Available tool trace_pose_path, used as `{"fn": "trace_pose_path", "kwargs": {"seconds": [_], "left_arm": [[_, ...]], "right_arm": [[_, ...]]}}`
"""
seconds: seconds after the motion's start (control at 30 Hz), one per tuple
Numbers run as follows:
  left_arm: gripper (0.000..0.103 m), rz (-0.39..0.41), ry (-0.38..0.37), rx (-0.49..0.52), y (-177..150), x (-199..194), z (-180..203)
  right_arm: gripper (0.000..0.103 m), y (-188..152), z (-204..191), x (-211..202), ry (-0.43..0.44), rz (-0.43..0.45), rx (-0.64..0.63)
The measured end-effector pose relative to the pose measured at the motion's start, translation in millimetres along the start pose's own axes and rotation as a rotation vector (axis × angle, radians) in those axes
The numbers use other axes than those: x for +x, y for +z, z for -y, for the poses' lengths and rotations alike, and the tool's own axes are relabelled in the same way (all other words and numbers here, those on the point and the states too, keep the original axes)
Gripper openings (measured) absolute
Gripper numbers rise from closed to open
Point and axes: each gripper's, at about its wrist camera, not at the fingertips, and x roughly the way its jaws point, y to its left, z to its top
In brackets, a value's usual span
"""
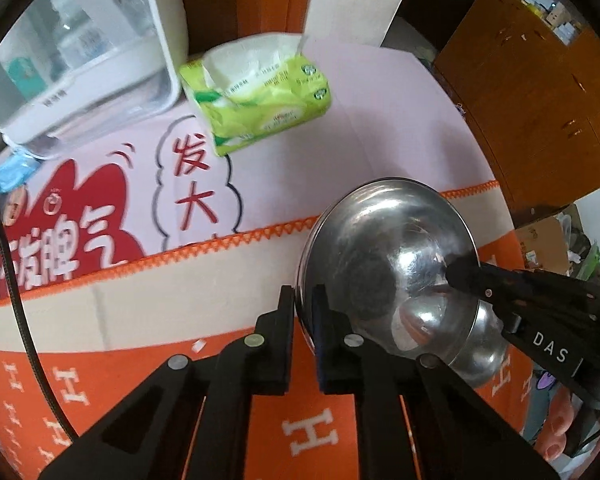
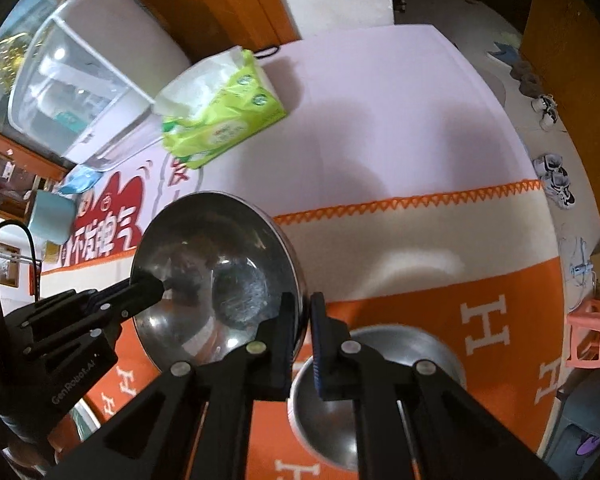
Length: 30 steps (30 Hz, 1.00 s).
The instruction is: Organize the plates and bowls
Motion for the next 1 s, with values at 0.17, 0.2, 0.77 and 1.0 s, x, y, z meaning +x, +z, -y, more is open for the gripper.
{"fn": "trace_pose_path", "kwargs": {"seconds": [0.17,0.2,0.77,1.0], "left_arm": [[0.007,0.04,0.004,-0.001,-18.3,-45.7,-9.7],[0.007,0.05,0.009,-0.002,-24.6,-58.9,-12.5],[0.007,0.056,0.063,0.003,-169.2,-171.8,-29.5],[0.008,0.049,0.05,-0.024,-237.5,-184.0,-44.6]], "right_arm": [[0.007,-21.9,-24.3,-26.3,0.015,0.016,-0.025],[0.007,-28.2,-30.6,-32.8,0.021,0.019,-0.033],[0.008,-154.8,-108.1,-119.5,0.06,0.083,-0.158],[0.008,-214.7,-125.0,-110.9,0.058,0.041,-0.206]]}}
